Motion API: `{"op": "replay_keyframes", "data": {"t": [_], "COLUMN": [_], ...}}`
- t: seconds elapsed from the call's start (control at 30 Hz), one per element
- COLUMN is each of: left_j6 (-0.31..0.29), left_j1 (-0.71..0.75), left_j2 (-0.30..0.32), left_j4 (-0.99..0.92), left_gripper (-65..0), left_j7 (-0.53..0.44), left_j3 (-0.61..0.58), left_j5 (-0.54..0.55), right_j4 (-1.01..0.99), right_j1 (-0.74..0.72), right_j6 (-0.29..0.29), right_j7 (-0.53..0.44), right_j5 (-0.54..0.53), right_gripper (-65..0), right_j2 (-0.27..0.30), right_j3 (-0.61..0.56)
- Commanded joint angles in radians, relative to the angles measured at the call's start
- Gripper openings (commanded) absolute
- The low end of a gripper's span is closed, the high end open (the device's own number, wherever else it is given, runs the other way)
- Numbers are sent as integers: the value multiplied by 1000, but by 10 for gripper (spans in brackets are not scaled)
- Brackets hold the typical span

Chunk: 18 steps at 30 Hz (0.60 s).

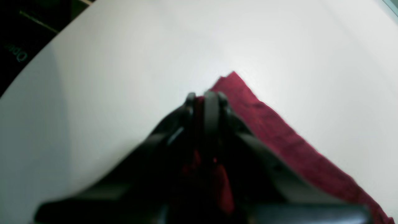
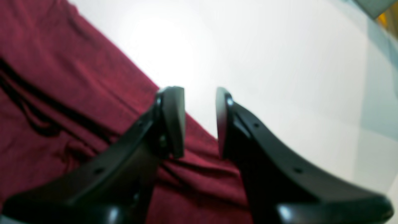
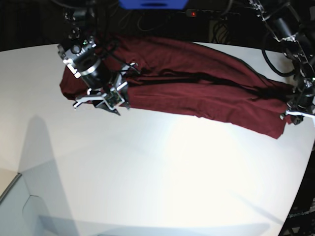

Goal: Layout the t-shirt on the table in an organized manner, then fold the t-shirt properly
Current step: 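Hold the shirt end with the left gripper and pull it toward the right gripper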

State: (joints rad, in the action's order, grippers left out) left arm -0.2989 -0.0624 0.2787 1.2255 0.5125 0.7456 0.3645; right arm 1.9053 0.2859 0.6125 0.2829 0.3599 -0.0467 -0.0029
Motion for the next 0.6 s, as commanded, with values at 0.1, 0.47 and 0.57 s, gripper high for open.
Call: {"op": "replay_keyframes", "data": {"t": [0.1,0.47,0.57], "left_j6": [-4,-4,-4], "left_j1": [-49,-46,-43], "left_j2": [17,15,12], "left_j4": [-46,-57,-43], "left_gripper": [-647,-477,-340], "left_j7": [-24,-15,-15], "left_j3": [2,1,5], "left_j5": [3,8,11], "right_j4": [17,18,18], "right_j1": [-12,-12,-12], "right_j6": [1,1,1], "right_j7": [-30,-30,-30], "right_j5": [-15,-12,-12], "right_gripper": [-472,-472,-472], "right_j2": [0,3,3], "right_j3": [-1,-1,-1]}}
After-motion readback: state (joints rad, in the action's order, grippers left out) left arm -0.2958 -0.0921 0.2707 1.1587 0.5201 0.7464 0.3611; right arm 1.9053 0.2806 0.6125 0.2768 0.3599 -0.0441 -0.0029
